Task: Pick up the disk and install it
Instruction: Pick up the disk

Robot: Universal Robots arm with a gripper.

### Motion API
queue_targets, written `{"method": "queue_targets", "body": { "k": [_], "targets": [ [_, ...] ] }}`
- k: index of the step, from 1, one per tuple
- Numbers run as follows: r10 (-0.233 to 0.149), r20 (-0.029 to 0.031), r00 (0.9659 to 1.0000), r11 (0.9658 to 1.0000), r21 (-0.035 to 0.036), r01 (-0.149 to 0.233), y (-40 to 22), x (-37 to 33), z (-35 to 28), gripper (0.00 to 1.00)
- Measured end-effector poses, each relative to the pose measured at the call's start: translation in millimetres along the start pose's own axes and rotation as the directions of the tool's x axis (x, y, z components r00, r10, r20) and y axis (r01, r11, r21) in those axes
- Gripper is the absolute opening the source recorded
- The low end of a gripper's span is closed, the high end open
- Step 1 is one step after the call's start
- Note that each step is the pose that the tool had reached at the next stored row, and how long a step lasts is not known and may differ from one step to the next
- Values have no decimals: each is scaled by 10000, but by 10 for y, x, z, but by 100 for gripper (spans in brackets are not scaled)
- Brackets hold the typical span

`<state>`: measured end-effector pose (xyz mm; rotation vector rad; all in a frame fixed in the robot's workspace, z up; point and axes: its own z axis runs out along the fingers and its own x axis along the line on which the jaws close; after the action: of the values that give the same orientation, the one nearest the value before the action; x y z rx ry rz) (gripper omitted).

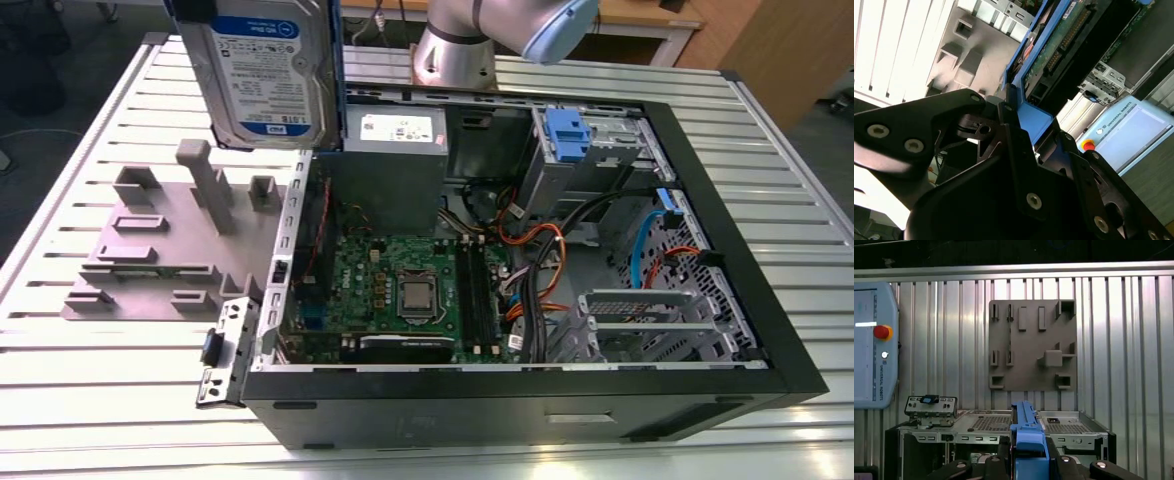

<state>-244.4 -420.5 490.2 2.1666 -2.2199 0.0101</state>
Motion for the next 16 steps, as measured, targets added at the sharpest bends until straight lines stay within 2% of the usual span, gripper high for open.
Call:
{"method": "queue_targets", "body": {
  "k": [2,3,16],
  "targets": [
    [0,0,10000,10000,0,0,-12,0,0,36],
    [0,0,10000,10000,0,0,-63,-1,-1,36],
    [0,0,10000,10000,0,0,-139,-3,-3,36]
  ]
}}
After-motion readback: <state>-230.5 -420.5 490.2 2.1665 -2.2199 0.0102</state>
